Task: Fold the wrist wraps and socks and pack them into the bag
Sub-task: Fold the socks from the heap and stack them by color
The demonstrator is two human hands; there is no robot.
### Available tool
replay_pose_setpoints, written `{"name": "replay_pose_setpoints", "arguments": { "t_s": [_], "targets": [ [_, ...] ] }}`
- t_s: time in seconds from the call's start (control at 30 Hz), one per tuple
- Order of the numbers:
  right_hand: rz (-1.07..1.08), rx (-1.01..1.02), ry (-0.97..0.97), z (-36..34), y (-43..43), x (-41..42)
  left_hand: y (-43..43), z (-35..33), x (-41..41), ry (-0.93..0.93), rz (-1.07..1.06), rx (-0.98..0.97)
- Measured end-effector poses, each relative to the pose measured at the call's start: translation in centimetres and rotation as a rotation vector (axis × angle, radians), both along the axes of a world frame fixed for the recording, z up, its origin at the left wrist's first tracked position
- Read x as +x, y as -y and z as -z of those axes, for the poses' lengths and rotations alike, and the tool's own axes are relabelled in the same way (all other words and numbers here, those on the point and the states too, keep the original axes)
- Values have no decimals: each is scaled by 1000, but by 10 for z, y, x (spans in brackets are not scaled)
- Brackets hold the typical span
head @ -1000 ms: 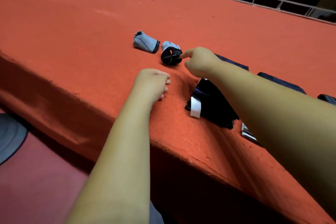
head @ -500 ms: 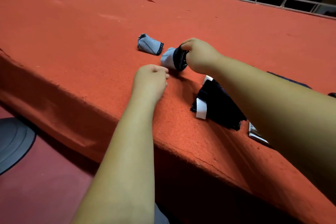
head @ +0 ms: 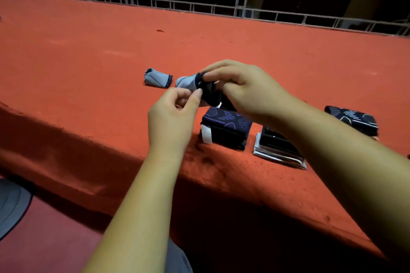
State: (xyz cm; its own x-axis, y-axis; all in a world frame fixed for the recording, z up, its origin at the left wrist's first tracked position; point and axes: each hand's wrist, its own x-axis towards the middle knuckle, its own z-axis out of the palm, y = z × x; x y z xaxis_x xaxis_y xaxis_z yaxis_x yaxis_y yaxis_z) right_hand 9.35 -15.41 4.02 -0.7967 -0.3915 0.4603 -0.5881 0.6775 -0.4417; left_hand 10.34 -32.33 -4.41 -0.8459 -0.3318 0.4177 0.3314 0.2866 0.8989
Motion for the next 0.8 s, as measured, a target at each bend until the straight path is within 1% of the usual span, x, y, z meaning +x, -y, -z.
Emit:
{"name": "replay_pose_setpoints", "arguments": {
  "t_s": [0.1,0.17,0.33,0.4,0.47,0.53,0.6,0.73,0.8],
  "targets": [
    [4,-105,63,2,-26,40,-25,-6,34,39,109,17],
    [32,-165,107,6,-42,67,-44,-11,55,47,134,-20],
    [216,-279,198,15,-81,131,-81,-16,85,75,226,-82],
    [300,-369,193,22,-93,147,-91,-15,93,78,284,-113],
    [431,-464,130,34,-105,158,-103,-13,99,84,355,-133],
    [570,-510,78,49,-120,164,-117,-10,106,105,438,-138],
    [648,-542,83,65,-138,168,-127,-4,109,133,483,-156],
    [623,-685,156,98,-172,174,-132,8,100,239,471,-143],
    [620,-710,177,112,-190,175,-132,12,93,326,464,-71]
  ]
}}
